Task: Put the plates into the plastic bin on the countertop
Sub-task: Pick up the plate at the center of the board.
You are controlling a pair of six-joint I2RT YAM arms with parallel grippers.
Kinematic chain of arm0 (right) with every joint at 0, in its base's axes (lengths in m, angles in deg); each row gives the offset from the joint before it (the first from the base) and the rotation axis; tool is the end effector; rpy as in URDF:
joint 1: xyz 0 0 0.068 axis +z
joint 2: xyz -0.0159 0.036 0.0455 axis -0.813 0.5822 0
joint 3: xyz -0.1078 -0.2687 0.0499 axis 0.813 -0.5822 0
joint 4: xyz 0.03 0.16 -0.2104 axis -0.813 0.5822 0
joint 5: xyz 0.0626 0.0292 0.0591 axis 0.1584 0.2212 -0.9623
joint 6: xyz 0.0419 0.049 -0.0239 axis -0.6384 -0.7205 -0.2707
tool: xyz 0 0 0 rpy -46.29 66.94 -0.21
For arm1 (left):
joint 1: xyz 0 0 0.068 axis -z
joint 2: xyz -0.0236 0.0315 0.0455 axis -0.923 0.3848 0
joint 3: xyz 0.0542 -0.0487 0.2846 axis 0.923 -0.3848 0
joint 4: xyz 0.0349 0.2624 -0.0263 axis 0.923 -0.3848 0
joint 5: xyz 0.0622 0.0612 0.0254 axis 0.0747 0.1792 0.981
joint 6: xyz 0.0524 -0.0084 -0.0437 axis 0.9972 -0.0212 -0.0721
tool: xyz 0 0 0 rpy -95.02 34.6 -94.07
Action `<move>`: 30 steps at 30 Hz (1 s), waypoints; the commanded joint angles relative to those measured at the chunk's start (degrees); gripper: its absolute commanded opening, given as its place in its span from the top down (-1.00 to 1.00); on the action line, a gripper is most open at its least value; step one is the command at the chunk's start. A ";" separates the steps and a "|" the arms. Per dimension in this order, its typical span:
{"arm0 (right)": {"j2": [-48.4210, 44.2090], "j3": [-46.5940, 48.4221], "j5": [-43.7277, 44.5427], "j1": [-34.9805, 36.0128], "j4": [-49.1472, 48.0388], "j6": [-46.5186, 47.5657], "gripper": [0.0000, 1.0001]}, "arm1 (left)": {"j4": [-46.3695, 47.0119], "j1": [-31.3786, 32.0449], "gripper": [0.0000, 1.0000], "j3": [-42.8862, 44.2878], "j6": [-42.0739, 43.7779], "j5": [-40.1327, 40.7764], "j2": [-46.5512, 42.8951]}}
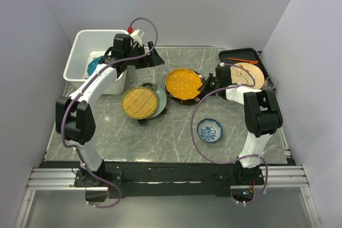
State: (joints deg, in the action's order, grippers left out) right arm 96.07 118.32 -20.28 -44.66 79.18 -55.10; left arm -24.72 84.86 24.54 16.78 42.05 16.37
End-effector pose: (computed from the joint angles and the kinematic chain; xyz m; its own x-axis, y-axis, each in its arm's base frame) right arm 0.4036 0.0834 0.1649 -0.7299 0.4573 -0.5081 0.1027 0.8082 0.5799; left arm 0.4157 -0.1566 0.3460 -0.6940 -0.2247 -0.6840 0.3571 0.7176 -0.5980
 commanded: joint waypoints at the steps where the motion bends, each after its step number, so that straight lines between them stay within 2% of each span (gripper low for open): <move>1: -1.54 0.66 -2.04 -0.16 -2.83 -0.97 1.00 | 3.52 0.52 -0.99 -0.23 0.06 -3.20 0.77; 30: -11.99 -1.19 -5.47 -1.48 -5.55 -4.05 1.00 | 7.57 1.22 -0.99 -4.54 -2.49 -7.95 5.25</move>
State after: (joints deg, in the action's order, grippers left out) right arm 90.50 116.04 -21.73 -45.44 81.97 -55.60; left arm -20.33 85.76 20.93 15.17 36.44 20.87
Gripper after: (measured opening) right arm 0.034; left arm 0.993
